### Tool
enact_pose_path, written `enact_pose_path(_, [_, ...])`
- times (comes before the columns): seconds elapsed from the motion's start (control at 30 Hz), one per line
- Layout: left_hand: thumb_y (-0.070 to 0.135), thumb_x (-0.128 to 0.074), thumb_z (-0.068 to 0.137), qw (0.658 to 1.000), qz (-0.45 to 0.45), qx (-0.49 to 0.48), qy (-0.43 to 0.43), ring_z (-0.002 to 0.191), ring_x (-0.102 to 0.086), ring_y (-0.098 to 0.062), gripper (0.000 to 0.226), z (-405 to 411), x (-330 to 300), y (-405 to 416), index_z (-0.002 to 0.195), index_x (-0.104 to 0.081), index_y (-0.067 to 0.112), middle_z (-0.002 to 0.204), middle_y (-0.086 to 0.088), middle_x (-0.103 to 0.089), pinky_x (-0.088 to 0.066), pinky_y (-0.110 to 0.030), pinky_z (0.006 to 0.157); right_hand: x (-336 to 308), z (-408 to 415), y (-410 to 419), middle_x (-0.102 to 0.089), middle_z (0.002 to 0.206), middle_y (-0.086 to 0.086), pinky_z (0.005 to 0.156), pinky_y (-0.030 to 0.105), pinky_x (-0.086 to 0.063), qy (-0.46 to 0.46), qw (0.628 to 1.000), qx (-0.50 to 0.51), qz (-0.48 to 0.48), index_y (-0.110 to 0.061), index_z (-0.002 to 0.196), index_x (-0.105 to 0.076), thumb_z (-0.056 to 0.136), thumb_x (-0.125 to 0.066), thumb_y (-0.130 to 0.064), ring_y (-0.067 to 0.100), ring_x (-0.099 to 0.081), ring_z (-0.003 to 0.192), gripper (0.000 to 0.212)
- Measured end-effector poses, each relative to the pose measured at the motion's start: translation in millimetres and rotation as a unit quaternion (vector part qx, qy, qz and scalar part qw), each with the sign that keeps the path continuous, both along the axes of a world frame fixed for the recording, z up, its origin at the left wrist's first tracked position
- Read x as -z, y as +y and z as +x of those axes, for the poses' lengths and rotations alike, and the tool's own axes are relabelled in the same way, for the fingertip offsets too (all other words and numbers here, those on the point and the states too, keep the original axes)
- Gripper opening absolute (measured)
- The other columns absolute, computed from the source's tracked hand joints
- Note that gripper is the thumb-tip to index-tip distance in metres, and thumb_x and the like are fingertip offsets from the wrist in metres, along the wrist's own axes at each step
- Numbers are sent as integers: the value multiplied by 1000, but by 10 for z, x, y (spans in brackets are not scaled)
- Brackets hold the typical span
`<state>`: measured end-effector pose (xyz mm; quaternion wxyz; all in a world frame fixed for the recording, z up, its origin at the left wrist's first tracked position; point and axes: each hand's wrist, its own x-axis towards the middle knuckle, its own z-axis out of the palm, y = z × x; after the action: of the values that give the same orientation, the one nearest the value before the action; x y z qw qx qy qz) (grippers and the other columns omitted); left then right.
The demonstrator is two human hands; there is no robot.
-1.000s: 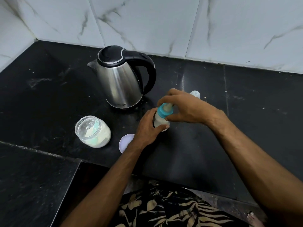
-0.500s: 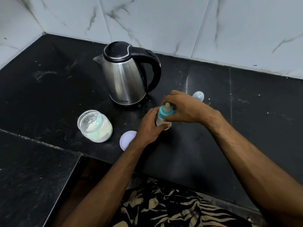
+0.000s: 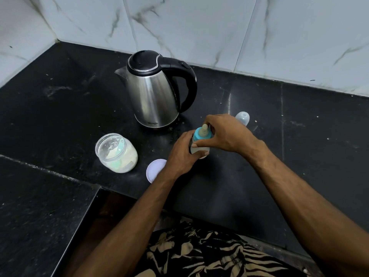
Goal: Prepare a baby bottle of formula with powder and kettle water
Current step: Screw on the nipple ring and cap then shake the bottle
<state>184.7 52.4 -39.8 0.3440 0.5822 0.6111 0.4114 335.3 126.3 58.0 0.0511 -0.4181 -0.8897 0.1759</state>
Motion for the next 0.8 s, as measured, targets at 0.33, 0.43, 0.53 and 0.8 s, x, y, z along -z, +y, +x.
enact_pose_path(0.33, [31, -83, 78, 1000, 12, -1, -2, 112, -58, -5, 56, 19, -1, -12, 125, -52, 34, 117, 16, -57, -51, -33, 97, 14, 193, -9, -58, 115, -9, 87, 26, -49, 48, 993, -69, -77, -26, 132, -50, 82, -74, -36, 5, -55, 94, 56])
enact_pose_path(0.43, [31, -82, 79, 1000, 5, 2, -6, 113, -57, -5, 57, 18, -7, -17, 126, -51, 34, 119, 13, -57, -51, -32, 99, 63, 166, -38, -55, 90, -19, 77, 24, -50, 78, 994, -38, -74, -21, 120, -54, 81, -77, -35, 1, -55, 80, 47])
enact_pose_path(0.53, [34, -81, 79, 1000, -4, 4, -4, 114, -57, -6, 61, 22, -12, -20, 132, -52, 27, 123, 9, -57, -50, -33, 99, 99, 165, -44, -48, 79, -22, 65, 13, -40, 69, 996, -15, -58, -21, 117, -52, 80, -78, -40, -1, -52, 73, 49])
enact_pose_path(0.8, [32, -83, 76, 1000, -4, -5, 2, 111, -59, -10, 60, 6, 9, -23, 128, -55, 23, 120, 7, -59, -52, -40, 98, 25, 175, -52, -61, 97, -18, 69, 5, -41, 127, 989, -38, -63, -20, 120, -59, 81, -78, -36, -5, -56, 81, 46])
